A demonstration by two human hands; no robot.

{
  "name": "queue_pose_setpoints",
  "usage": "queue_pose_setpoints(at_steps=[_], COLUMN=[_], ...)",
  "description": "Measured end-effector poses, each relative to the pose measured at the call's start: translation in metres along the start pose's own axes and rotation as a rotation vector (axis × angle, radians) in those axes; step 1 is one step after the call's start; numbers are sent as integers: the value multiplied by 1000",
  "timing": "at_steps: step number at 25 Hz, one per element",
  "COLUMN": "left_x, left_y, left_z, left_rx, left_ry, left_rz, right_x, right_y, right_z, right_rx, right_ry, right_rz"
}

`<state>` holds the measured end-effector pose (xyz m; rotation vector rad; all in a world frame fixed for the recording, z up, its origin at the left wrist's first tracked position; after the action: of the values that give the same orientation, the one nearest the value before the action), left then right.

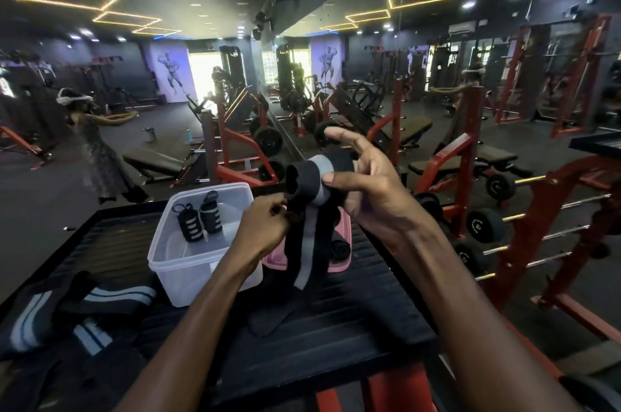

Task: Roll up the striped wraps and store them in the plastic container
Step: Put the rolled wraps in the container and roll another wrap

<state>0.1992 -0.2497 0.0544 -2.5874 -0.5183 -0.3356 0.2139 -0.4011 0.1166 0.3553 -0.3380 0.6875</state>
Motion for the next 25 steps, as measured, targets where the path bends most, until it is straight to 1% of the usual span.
queue_pose_setpoints(at_steps=[2, 4, 7, 9, 12, 13, 14, 16, 19, 21, 22, 23, 25], left_x=[-5, -10, -9, -12, -25, -31, -36, -49, -65, -67, -66, -66, -64], left_y=[7, 14, 16, 20, 35, 41, 46, 56, 66, 73, 75, 77, 75], left_z=[1, 10, 18, 25, 44, 48, 52, 52, 45, 40, 43, 48, 60], left_rx=[-91, -163, -110, -99, -173, -215, -249, -340, -616, -713, -706, -689, -560], left_ry=[17, -19, -78, -148, -335, -392, -440, -495, -578, -561, -548, -570, -606], left_rz=[101, 180, 183, 186, 254, 279, 304, 367, 423, 511, 533, 531, 463], right_x=[3, 4, 11, 22, 33, 34, 35, 36, 39, 40, 40, 40, 40], right_y=[-1, -4, -15, -19, -20, -23, -28, -38, -50, -59, -62, -64, -68], right_z=[1, -6, -15, -23, -42, -50, -56, -65, -72, -74, -76, -82, -100], right_rx=[-51, -133, -261, -302, -261, -287, -353, -578, -873, -1012, -1087, -1154, -1245], right_ry=[11, 60, 86, 91, 145, 163, 171, 147, 123, 128, 149, 190, 290], right_rz=[0, -58, -222, -279, -247, -244, -255, -282, -314, -330, -321, -298, -237])
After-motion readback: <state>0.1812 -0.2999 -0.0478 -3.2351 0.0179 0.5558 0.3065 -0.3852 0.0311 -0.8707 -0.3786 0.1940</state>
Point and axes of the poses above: each hand's wrist, its own x-axis towards the middle knuckle, its own y-axis out of the palm, z = x × y, the point moved 10 cm from there along x, towards the middle knuckle, and after that the axes turned 11 degrees about -x, right-handed, at the moved point
